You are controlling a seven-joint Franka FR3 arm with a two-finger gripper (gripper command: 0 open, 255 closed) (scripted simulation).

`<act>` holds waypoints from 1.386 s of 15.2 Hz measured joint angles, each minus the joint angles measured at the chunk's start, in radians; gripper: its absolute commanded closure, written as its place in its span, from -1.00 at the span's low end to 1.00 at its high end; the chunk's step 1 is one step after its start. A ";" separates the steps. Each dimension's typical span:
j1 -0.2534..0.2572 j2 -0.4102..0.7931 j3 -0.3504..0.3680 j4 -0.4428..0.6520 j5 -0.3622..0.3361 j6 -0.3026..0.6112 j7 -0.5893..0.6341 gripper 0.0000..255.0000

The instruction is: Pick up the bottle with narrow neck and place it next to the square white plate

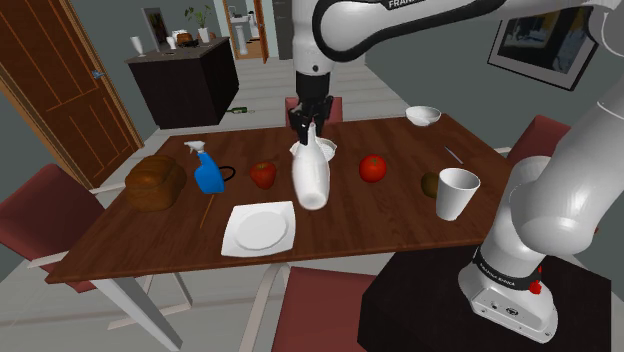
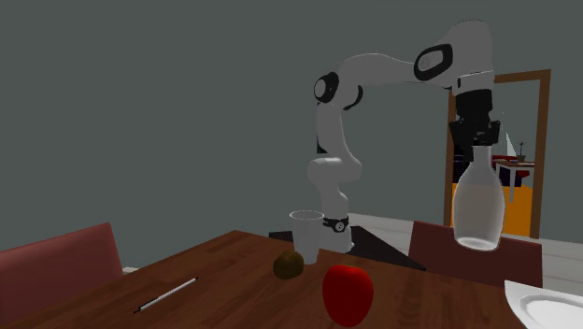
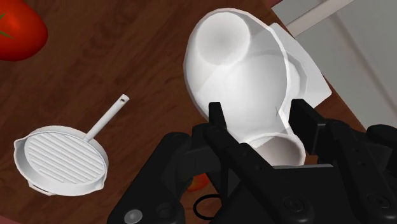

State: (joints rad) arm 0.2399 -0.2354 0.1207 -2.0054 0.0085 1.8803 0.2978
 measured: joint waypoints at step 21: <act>0.001 0.045 0.006 -0.240 -0.005 0.285 0.009 1.00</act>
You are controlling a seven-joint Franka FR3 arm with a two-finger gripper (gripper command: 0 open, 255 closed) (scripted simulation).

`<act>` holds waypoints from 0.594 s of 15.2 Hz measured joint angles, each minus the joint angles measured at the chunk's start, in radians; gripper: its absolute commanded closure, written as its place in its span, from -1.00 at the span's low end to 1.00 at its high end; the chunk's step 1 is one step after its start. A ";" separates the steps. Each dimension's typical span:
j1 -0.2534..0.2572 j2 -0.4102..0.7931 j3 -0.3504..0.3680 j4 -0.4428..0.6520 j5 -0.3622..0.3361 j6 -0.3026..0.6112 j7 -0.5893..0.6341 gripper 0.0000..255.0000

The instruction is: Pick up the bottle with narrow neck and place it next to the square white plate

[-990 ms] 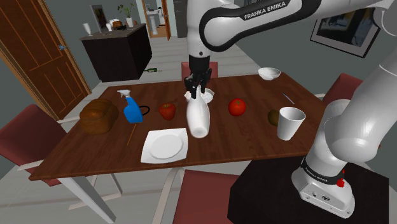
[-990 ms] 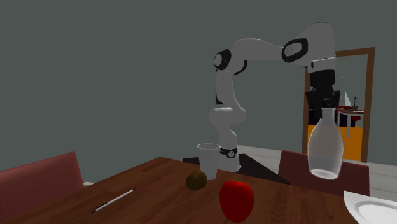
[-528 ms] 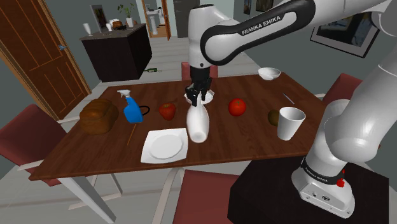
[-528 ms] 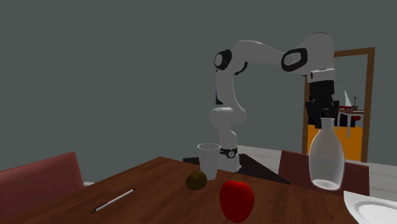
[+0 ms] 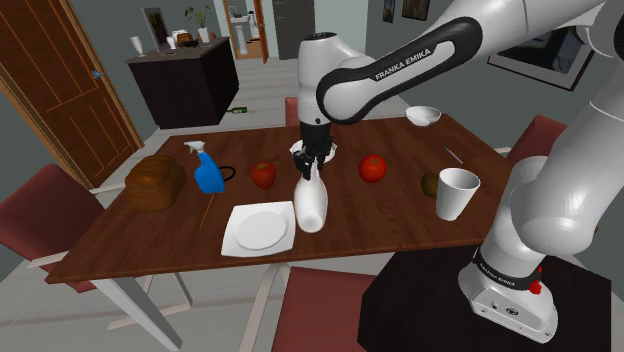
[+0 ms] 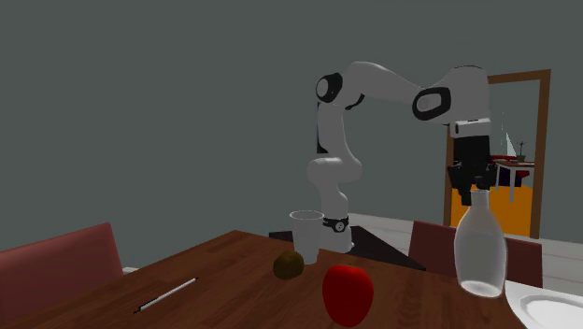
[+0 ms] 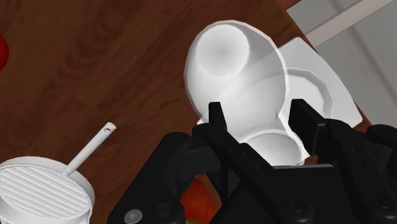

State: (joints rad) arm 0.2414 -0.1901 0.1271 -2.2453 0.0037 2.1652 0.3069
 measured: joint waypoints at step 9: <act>-0.001 0.017 0.000 -0.029 -0.003 0.047 0.000 1.00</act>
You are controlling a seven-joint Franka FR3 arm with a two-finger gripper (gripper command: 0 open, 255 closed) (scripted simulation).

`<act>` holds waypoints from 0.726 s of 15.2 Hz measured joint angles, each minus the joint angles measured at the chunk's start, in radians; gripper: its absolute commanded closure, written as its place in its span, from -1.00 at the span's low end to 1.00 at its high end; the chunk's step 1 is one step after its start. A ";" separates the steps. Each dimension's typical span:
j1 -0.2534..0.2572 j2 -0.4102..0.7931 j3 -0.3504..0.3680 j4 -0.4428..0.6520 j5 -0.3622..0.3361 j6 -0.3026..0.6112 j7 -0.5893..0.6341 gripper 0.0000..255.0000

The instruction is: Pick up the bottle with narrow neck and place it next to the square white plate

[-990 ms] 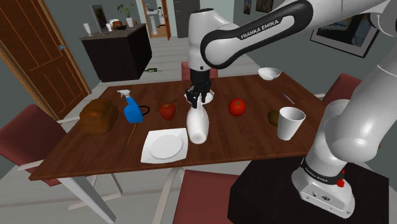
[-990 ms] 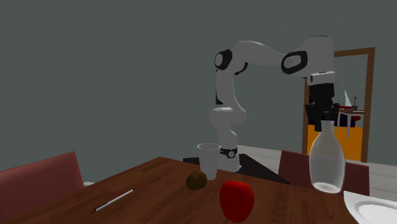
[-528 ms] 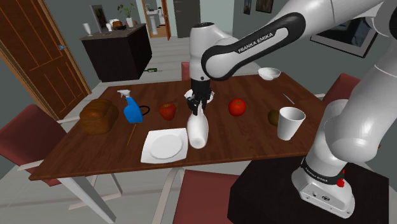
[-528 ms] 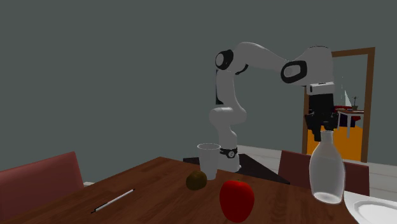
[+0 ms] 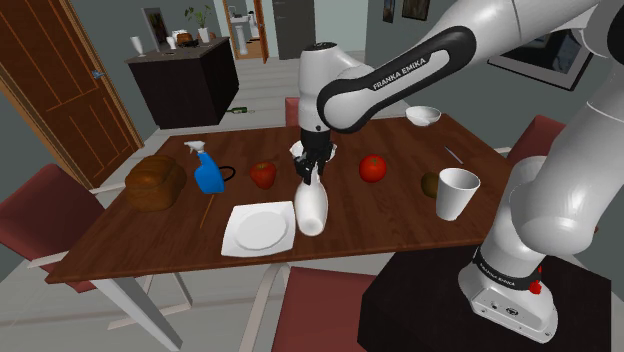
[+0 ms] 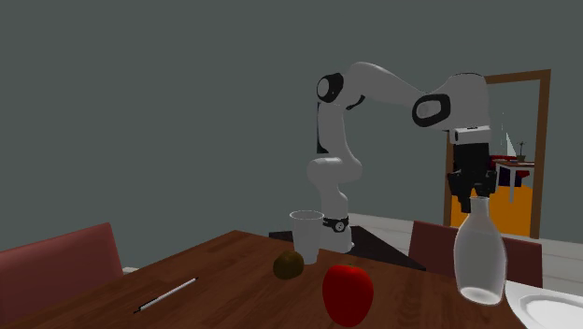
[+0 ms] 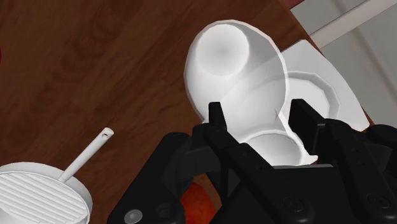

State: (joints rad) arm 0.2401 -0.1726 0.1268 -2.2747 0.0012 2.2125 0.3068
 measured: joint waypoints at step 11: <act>0.000 -0.042 -0.004 0.055 0.005 -0.095 -0.008 -1.00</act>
